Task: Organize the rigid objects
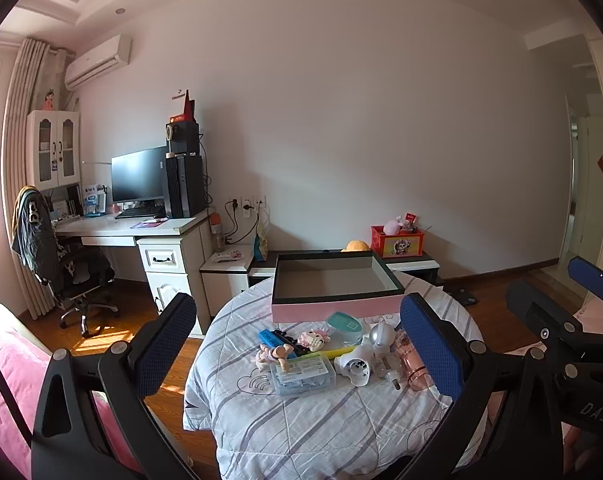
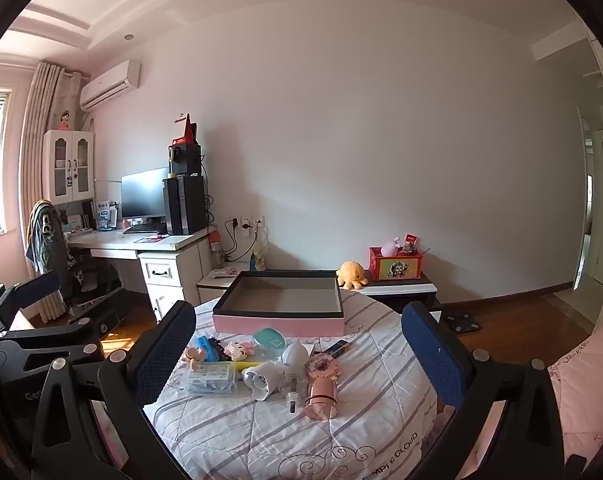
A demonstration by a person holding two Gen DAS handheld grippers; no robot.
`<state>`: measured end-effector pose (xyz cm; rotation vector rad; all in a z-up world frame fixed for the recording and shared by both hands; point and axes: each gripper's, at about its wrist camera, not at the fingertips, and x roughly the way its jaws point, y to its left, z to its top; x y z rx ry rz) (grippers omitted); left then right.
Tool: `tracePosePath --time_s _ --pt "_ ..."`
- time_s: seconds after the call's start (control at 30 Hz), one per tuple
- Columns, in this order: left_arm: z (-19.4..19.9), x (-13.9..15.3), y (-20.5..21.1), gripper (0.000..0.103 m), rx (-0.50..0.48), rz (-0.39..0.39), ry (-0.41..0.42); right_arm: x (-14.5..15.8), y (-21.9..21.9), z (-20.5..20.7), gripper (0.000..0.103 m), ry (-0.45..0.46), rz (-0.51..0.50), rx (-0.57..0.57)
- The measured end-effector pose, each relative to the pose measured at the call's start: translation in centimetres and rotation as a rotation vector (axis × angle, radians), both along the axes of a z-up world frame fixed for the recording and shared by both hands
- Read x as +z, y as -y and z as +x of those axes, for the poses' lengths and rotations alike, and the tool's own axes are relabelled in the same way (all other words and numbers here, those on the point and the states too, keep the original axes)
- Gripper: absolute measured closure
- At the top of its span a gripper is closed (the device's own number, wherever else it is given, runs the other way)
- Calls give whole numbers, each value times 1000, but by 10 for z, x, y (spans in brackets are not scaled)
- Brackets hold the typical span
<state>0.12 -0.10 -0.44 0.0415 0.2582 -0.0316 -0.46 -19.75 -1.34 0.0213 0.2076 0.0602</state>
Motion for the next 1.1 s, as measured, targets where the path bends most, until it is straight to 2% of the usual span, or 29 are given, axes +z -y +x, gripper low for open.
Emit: tracePosePath --time_s 1.1 --pt "-15 11 -2 0 3 -19 76 6 -8 -8 0 73 -32 -29"
